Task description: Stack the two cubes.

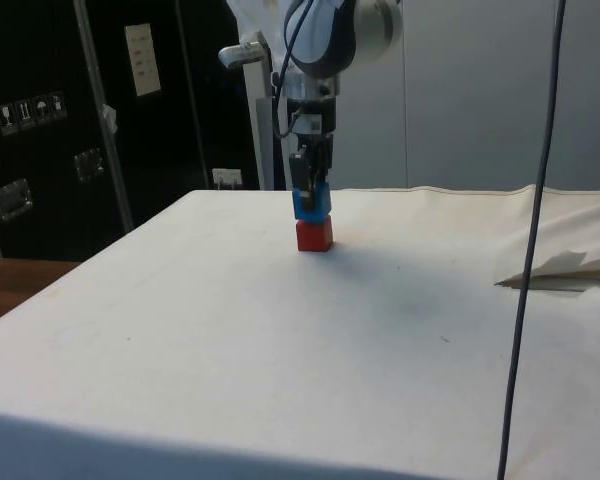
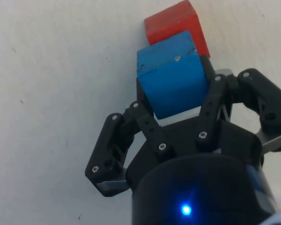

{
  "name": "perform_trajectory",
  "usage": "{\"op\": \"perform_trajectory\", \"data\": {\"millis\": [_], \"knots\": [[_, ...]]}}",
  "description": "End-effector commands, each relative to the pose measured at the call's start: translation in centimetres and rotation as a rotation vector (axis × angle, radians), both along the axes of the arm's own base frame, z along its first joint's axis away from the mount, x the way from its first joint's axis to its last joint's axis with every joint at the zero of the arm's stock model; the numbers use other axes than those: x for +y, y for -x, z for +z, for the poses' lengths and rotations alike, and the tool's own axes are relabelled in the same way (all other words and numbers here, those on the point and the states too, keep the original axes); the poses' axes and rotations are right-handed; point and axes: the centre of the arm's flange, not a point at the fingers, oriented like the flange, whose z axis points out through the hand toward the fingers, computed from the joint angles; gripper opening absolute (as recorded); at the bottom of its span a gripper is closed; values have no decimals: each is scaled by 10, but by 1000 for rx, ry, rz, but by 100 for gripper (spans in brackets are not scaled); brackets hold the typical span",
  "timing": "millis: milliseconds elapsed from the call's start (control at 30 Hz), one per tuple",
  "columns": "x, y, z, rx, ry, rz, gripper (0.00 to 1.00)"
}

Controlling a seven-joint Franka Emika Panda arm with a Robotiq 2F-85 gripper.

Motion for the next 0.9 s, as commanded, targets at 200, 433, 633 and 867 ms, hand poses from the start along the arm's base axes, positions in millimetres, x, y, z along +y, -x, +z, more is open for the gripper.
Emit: {"op": "perform_trajectory", "data": {"millis": [200,433,633,867], "knots": [[-1,-4,-1,-1,-3,3,2],[-3,-8,-3,-1,0,1,2],[-7,-10,-6,3,14,-3,2],[-9,-10,-7,3,8,-4,2]]}}
